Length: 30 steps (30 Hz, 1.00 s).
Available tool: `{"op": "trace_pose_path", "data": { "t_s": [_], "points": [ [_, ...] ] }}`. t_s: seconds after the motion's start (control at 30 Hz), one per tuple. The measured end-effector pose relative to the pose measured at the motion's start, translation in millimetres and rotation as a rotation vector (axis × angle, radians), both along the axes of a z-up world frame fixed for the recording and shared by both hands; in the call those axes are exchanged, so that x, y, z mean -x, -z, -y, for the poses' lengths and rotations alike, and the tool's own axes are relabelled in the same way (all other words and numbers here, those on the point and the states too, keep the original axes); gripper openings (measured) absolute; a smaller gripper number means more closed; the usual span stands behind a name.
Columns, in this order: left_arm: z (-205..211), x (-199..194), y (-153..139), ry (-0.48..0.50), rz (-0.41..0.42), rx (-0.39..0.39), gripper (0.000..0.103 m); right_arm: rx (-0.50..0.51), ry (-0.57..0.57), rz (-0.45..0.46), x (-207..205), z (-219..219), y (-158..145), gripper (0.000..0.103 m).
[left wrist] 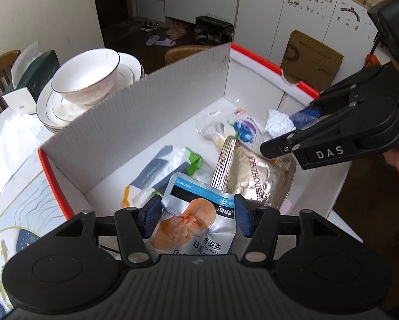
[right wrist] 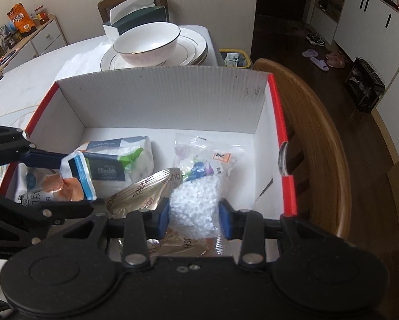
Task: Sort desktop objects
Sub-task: 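Carry the sausage packet and fluffy packet into the red shoebox with both tools, then open both tools to drop the two packets into the box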
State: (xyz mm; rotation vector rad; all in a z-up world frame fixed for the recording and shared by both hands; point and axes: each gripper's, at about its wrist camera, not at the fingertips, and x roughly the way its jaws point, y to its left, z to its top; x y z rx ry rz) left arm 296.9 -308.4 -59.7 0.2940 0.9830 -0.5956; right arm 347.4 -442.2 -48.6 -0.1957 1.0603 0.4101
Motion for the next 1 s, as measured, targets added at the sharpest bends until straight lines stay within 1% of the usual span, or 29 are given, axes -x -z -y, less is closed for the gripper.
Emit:
{"op": "trace_pose_path", "data": {
  "t_s": [0.27,0.37,0.5,0.77,0.9,1.0],
  "points": [
    [2.9,-2.9,15.3,0.005,-0.031,-0.033,0.057,0.018,-0.016,-0.019,0.3,-5.8,9.6,0.037],
    [4.8,-2.4,17.9,0.015,-0.028,-0.050,0.057,0.026,-0.021,-0.029,1.1,-7.1,13.8,0.038],
    [6.8,-3.9,20.9,0.015,-0.038,-0.055,0.058,0.036,-0.024,-0.041,1.1,-7.7,17.5,0.040],
    [6.7,-1.6,20.6,0.007,-0.025,-0.042,0.061,0.041,-0.028,-0.043,2.3,-6.6,19.9,0.041],
    [2.1,1.2,13.4,-0.013,-0.008,-0.014,0.068,0.040,-0.036,-0.039,3.2,-5.1,18.9,0.042],
    [-2.9,3.8,8.3,-0.014,0.001,0.012,0.072,0.038,-0.050,-0.036,5.7,-4.7,16.8,0.045]
  ]
}}
